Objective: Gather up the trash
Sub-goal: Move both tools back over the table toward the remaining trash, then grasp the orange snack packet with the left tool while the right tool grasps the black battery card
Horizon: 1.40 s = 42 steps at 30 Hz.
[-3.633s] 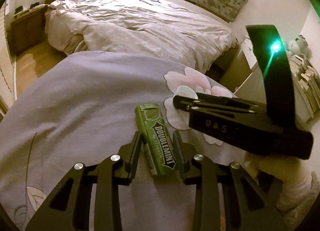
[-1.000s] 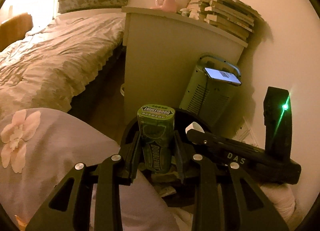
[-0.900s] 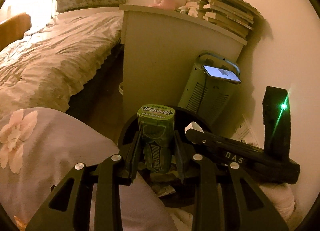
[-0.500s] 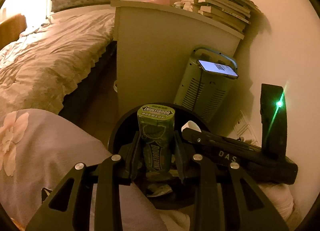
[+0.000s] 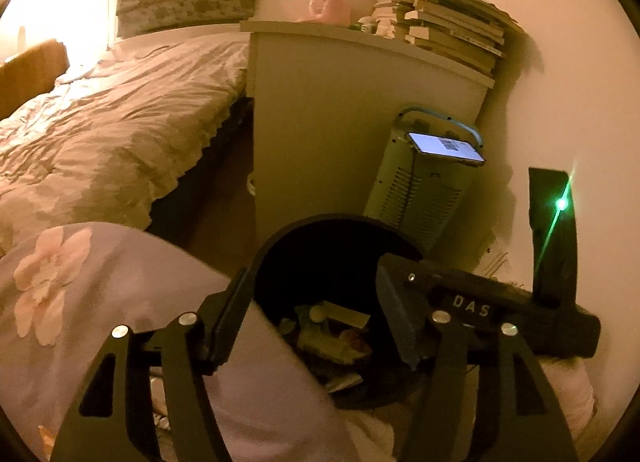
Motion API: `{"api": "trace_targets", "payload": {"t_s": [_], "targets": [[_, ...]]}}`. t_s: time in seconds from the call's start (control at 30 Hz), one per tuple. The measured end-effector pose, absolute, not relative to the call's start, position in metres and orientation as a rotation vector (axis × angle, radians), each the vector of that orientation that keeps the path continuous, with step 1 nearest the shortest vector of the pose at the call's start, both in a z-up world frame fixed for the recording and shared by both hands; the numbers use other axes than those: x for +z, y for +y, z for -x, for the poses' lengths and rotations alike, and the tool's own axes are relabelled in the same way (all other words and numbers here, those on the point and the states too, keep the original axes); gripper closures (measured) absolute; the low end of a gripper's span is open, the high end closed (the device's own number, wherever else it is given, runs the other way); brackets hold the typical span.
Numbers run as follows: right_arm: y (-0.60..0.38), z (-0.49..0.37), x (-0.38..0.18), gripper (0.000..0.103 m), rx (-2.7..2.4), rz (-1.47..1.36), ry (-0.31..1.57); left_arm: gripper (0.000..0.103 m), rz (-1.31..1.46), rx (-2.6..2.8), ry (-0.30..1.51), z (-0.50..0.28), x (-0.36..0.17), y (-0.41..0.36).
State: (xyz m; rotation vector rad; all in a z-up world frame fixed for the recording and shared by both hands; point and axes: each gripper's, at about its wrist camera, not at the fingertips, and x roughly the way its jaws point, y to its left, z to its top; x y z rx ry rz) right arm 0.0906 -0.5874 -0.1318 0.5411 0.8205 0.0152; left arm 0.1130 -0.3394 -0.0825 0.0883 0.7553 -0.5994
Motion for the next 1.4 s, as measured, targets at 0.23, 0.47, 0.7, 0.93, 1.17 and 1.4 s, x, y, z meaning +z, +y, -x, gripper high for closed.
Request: {"api": "trace_targets", "payload": {"t_s": [0.23,0.47,0.7,0.93,1.17,1.4], "targets": [[-0.545,-0.097,-0.122,0.035,0.156,-0.446,0.838,0.027,-0.074,-0.506,0.759,-0.103,-0.083,-0.291],[-0.487,-0.100,-0.115,0.035,0.309,-0.325,0.869,0.026,-0.046,-0.368,0.791,-0.094,-0.094,-0.223],[-0.433,-0.096,-0.110,0.035,0.443,-0.149,0.899,0.015,-0.023,-0.252,0.823,-0.081,-0.106,-0.160],[-0.384,-0.096,-0.119,0.025,0.581,0.088,0.927,0.015,-0.040,-0.211,0.890,-0.067,-0.127,-0.124],[-0.345,-0.106,-0.133,0.025,0.687,0.328,0.940,0.015,-0.084,-0.220,0.947,-0.059,-0.146,-0.114],[-0.319,-0.122,-0.148,0.023,0.755,0.474,0.965,0.015,-0.091,-0.216,0.970,-0.061,-0.158,-0.111]]}}
